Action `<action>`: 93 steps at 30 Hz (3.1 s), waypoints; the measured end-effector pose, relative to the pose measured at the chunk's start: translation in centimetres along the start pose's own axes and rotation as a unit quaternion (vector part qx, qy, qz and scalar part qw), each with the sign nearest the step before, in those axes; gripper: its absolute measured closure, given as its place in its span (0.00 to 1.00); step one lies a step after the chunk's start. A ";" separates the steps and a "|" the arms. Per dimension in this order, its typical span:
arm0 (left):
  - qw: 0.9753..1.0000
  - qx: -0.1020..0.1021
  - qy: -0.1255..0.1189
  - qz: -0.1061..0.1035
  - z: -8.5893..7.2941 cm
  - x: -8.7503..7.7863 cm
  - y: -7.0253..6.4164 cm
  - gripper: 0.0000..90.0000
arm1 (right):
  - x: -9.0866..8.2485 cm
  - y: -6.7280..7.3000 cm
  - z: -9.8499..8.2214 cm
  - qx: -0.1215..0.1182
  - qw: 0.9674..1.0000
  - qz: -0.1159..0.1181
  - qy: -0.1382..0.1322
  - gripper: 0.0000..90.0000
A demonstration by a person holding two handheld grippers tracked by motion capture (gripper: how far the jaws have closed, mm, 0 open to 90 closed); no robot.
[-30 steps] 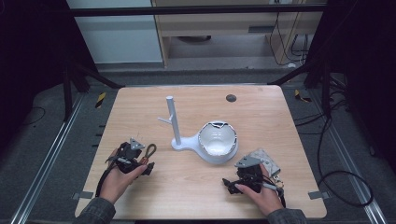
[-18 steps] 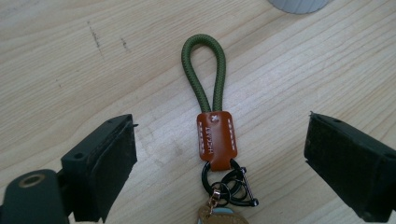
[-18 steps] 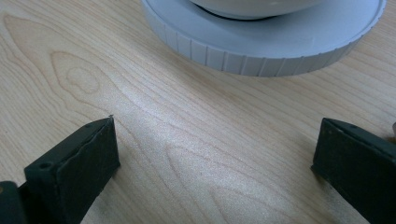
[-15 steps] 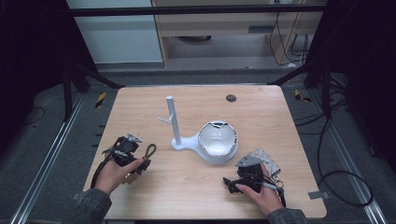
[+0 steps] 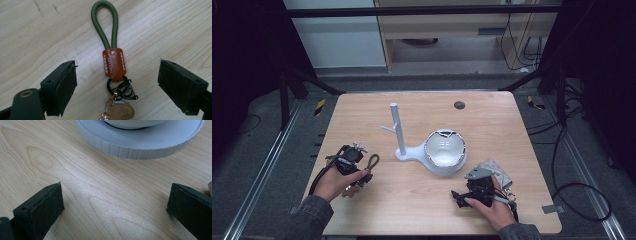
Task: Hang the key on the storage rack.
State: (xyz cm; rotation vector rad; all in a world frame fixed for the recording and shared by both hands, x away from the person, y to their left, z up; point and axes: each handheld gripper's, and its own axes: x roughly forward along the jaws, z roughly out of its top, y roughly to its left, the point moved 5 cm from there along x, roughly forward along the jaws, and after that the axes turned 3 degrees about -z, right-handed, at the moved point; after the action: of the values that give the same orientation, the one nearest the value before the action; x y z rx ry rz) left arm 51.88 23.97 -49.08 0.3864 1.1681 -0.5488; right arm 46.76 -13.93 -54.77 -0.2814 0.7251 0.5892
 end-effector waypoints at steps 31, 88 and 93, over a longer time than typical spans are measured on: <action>0.999 -0.014 0.044 -0.016 0.4 1.7 0.5 0.56 | -0.1 0.0 -0.1 0.002 1.000 0.001 0.000 0.00; 0.975 -0.008 -0.224 -0.004 -1.2 -5.5 -0.9 0.73 | -0.1 -0.2 -0.1 -0.002 1.000 0.001 0.000 0.00; 0.969 -0.007 -0.247 -0.012 -1.0 -6.2 -1.7 0.73 | 0.0 -0.3 0.0 0.001 1.000 -0.001 0.000 0.00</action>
State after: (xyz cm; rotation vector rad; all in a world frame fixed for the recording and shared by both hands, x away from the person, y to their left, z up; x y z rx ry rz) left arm 48.39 24.43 -43.61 0.2049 0.6952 -0.6151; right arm 46.98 -14.18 -54.78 -0.2801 0.7251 0.5857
